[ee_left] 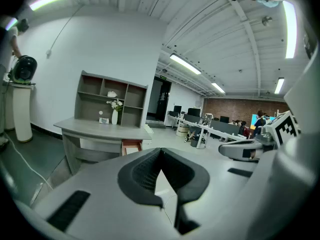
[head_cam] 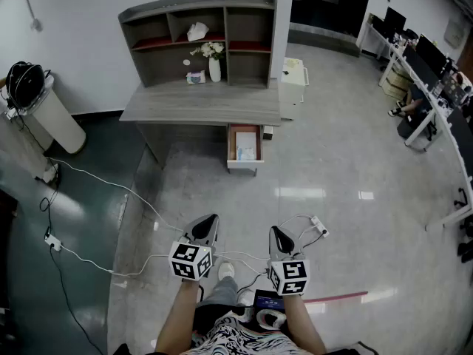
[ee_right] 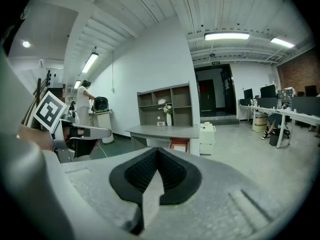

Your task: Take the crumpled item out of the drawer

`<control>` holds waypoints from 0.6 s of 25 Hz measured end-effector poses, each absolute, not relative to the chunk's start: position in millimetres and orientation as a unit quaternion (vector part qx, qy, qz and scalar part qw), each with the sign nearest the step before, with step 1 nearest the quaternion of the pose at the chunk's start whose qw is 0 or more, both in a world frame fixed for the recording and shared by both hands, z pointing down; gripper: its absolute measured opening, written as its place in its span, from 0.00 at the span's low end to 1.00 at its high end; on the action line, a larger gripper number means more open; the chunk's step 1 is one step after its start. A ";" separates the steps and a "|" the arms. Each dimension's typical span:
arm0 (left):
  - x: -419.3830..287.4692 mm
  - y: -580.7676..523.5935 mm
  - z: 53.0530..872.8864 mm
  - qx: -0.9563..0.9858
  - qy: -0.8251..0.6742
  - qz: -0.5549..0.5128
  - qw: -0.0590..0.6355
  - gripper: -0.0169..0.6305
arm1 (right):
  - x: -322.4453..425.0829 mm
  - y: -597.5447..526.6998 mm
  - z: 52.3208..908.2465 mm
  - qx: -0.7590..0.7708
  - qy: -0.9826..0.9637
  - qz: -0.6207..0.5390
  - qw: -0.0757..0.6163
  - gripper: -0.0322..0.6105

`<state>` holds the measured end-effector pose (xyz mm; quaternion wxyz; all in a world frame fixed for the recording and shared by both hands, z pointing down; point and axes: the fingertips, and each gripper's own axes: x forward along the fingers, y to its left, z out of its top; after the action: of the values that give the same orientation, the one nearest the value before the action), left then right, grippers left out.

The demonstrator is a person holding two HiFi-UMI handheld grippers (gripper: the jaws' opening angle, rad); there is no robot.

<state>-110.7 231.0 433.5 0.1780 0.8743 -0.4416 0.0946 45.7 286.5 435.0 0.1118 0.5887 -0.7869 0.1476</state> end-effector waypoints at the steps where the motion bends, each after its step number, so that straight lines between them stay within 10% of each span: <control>1: -114.0 234.1 434.2 0.872 -0.445 0.093 0.181 0.02 | 44.5 289.3 436.9 0.588 -0.787 0.149 0.112 0.06; 15: -107.9 243.1 419.1 0.871 -0.455 0.073 0.173 0.03 | 44.0 288.5 429.0 0.584 -0.793 0.134 0.111 0.06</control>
<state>-107.9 243.1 419.1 0.1735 0.8706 -0.4545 0.0730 44.0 288.5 429.0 0.1110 0.5843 -0.7926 0.1345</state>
